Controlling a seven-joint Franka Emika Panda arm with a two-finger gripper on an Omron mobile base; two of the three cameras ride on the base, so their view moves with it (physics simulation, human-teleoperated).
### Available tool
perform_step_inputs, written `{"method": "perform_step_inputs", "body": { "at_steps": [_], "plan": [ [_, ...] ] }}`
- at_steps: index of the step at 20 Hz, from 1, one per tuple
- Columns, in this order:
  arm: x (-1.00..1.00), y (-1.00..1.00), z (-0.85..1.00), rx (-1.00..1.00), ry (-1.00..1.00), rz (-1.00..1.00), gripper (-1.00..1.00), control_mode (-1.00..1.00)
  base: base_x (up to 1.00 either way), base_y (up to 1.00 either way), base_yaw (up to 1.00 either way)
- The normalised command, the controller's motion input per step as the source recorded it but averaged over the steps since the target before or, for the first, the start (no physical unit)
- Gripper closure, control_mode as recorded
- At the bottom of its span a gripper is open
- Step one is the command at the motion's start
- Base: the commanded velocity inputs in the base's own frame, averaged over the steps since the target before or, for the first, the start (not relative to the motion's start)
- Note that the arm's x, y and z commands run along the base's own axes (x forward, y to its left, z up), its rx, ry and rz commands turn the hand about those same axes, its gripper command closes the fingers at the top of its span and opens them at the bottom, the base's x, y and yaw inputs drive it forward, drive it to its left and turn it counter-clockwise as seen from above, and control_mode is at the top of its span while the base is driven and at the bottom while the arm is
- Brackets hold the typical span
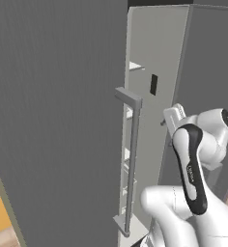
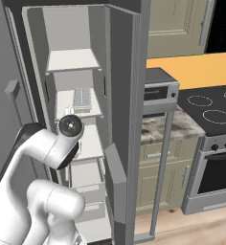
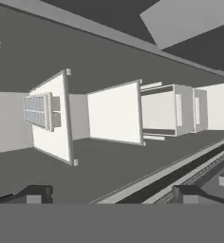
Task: The ice cube tray has been filled with water. Take the tray and place it in the freezer to make ice. Close the freezer door after placing the tray.
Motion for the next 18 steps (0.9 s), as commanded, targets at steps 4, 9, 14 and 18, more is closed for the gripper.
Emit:
{"method": "perform_step_inputs", "body": {
  "at_steps": [4,9,14,18],
  "plan": [
    [-0.89,-0.20,0.06,-0.02,-0.07,-0.10,-1.00,-1.00,0.00,0.00,0.00],
    [0.00,0.00,0.00,0.00,0.00,0.00,-1.00,1.00,-0.80,-0.46,0.00],
    [0.00,0.00,0.00,0.00,0.00,0.00,-1.00,1.00,-0.52,-0.28,0.01],
    [0.00,0.00,0.00,0.00,0.00,0.00,-1.00,1.00,-0.14,-0.18,0.11]
  ]
}}
